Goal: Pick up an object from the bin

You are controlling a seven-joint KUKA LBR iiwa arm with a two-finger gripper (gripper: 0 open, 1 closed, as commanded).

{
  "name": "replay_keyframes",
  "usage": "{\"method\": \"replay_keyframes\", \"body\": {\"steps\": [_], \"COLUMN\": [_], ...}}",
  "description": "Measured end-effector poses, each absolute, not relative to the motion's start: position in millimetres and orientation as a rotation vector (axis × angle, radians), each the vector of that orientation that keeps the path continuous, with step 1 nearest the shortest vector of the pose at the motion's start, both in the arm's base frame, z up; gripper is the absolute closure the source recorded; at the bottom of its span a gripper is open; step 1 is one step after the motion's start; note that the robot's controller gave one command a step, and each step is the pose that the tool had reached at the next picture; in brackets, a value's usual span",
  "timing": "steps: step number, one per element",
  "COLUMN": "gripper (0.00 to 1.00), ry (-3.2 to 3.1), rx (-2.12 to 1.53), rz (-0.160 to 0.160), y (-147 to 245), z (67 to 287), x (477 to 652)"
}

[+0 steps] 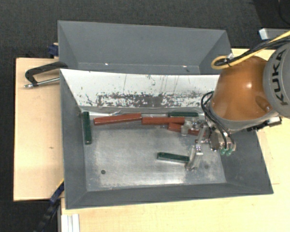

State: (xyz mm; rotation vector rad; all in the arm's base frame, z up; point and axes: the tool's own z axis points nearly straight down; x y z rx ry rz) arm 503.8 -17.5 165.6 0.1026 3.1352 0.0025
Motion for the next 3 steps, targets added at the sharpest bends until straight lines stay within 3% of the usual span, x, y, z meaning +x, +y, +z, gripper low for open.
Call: {"method": "replay_keyframes", "body": {"steps": [1, 2, 3], "gripper": [1.00, 1.00, 1.00], "ry": [3.137, 3.137, 3.120], "rx": [0.155, 0.154, 0.197], "rz": [0.002, 0.002, 0.003], "y": [-16, -16, -10], "z": [70, 70, 269], "x": [506.1, 506.1, 506.1]}}
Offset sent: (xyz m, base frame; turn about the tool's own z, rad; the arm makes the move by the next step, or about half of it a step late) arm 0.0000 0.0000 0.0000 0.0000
